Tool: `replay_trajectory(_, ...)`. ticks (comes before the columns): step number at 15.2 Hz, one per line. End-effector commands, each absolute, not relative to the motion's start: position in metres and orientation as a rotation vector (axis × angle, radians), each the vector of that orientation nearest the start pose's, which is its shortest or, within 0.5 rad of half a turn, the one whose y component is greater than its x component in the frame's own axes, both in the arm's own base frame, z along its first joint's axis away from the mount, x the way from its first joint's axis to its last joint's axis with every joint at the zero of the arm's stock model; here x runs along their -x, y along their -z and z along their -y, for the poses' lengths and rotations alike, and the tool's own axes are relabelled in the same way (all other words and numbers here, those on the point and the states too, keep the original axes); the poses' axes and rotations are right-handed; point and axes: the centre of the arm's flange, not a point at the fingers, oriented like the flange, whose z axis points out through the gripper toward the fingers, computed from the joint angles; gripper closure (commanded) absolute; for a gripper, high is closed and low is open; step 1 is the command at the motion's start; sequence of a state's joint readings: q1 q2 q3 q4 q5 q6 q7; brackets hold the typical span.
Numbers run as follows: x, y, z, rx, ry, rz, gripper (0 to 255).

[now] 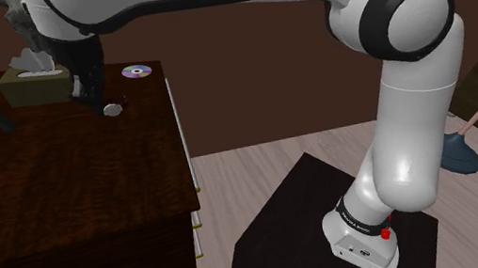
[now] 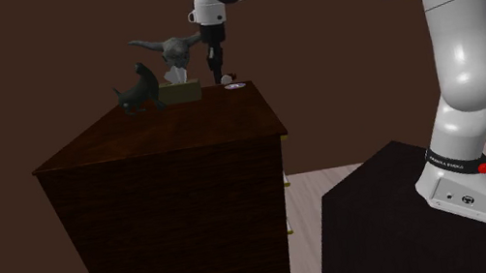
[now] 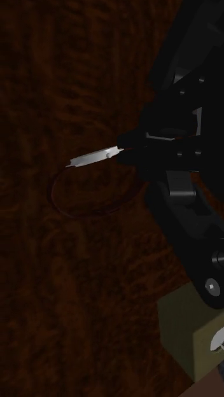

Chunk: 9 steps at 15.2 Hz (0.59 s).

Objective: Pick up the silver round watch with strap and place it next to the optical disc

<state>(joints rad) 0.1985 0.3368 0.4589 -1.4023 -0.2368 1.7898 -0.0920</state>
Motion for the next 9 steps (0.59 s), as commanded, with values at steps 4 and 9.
replay_trajectory(4, -0.605, -0.539, -0.300, 2.967, 0.169, 1.192, 255)
replay_trajectory(9, -0.645, -0.540, -0.248, 2.967, 0.169, 1.192, 255)
